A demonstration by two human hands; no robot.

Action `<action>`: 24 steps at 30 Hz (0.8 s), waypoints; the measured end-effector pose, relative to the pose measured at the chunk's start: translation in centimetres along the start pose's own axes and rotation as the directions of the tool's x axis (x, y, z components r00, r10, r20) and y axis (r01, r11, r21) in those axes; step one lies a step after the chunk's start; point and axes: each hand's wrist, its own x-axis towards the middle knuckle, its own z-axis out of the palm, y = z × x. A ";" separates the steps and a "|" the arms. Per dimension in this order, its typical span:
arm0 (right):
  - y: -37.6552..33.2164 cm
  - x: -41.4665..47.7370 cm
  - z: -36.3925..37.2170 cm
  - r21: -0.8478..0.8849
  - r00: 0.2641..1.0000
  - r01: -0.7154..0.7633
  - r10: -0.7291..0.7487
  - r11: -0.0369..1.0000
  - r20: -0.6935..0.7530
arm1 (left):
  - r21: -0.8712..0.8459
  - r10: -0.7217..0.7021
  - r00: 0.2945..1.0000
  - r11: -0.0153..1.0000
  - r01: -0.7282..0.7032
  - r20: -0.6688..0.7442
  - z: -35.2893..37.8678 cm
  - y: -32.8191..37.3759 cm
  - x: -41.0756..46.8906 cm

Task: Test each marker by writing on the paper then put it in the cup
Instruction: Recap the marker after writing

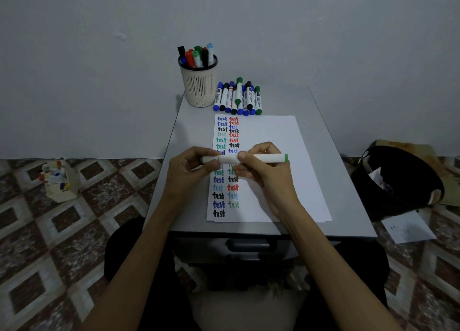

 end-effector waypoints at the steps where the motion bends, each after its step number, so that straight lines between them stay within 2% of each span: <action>1: -0.4 0.5 -0.1 -0.009 0.999 -0.017 0.017 1.000 0.037 | -0.015 0.018 0.999 1.000 -0.018 -0.027 0.0 -0.1 0.0; 4: -2.2 2.0 -0.7 -0.100 0.985 -0.085 0.098 0.991 0.141 | -0.107 0.021 0.995 0.994 -0.032 -0.098 -0.1 -0.2 0.2; 6: -3.4 3.0 -1.3 -0.322 0.970 -0.073 0.142 0.944 0.197 | -0.108 0.020 0.992 0.994 -0.034 -0.126 -0.1 -0.3 0.3; 7: -3.9 3.6 -1.5 -0.456 0.959 -0.048 0.169 0.889 0.229 | -0.094 0.022 0.989 0.995 -0.036 -0.144 -0.2 -0.4 0.4; 10: -4.5 5.1 -1.3 -0.774 0.936 0.125 0.187 0.620 0.300 | -0.015 0.044 0.978 0.999 -0.048 -0.204 -0.3 -0.8 0.6; 12: -4.3 6.3 -0.5 -0.880 0.932 0.243 0.153 0.408 0.329 | 0.043 0.071 0.973 0.997 -0.063 -0.220 -0.2 -1.0 0.6; 15: -3.7 8.1 1.4 -0.911 0.894 0.374 0.195 0.172 0.404 | 0.114 0.090 0.965 0.992 -0.063 -0.247 -0.1 -1.4 0.9; 18: -4.4 11.3 2.5 -0.888 0.860 0.458 0.235 0.037 0.453 | 0.251 0.069 0.958 0.968 0.004 -0.279 0.2 -2.3 1.2; 20: -6.2 13.9 2.7 -0.892 0.878 0.451 0.159 0.041 0.451 | 0.417 0.067 0.973 0.908 0.032 -0.220 0.8 -2.7 1.1; 22: -7.8 16.7 2.6 -0.903 0.923 0.379 -0.016 0.200 0.384 | 0.653 0.051 0.995 0.757 0.020 -0.089 1.5 -3.1 1.0; 24: -8.2 19.9 2.6 -0.870 0.944 0.304 -0.246 0.389 0.220 | 0.854 0.008 1.000 0.520 -0.018 0.016 2.0 -3.5 1.1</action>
